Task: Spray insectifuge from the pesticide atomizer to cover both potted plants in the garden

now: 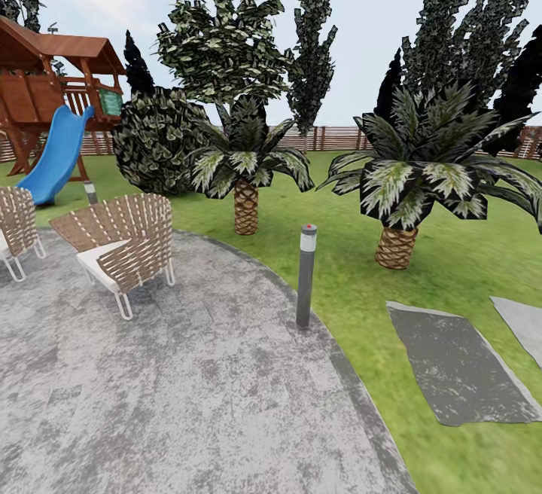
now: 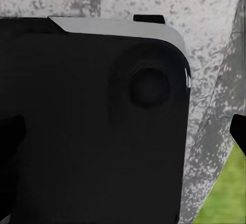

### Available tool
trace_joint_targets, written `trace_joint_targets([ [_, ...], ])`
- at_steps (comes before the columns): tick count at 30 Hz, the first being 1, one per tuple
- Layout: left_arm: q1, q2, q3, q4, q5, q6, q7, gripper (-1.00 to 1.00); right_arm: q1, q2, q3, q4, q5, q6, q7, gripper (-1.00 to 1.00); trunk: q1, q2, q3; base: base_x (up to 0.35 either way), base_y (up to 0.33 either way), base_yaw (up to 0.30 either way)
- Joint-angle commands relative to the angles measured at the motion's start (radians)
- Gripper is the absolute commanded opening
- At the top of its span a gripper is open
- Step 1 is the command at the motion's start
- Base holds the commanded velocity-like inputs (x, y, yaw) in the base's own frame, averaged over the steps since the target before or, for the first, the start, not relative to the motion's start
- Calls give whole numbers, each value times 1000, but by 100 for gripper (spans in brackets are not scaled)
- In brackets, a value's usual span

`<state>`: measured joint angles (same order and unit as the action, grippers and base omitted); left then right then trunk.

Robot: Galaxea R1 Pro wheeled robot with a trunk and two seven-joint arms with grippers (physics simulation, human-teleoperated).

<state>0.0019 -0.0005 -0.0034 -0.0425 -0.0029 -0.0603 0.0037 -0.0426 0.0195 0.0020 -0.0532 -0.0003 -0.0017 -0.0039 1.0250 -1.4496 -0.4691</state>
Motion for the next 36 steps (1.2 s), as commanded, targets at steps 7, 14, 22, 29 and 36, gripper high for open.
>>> trace_joint_targets([
  [7,-8,26,1,-41,-1,-41,1,100,-2,-19,-2,-40,2,-37,-2,100,0,0,-1,0,0,0],
  [14,-44,31,1,-80,-2,-81,1,100,-3,-58,-3,-79,2,-76,-2,100,0,0,-1,0,0,0],
  [22,-242,25,5,-182,13,-233,2,100,-92,-64,-4,-341,-3,-388,-2,100,0,0,-1,0,0,0],
  [29,-249,52,6,-171,55,-236,1,100,-121,-65,-2,-342,1,-391,2,100,0,0,-1,0,0,-3],
  [36,-247,74,5,-169,60,-236,1,100,-123,-66,-4,-343,0,-391,-1,100,0,0,1,0,0,-211],
])
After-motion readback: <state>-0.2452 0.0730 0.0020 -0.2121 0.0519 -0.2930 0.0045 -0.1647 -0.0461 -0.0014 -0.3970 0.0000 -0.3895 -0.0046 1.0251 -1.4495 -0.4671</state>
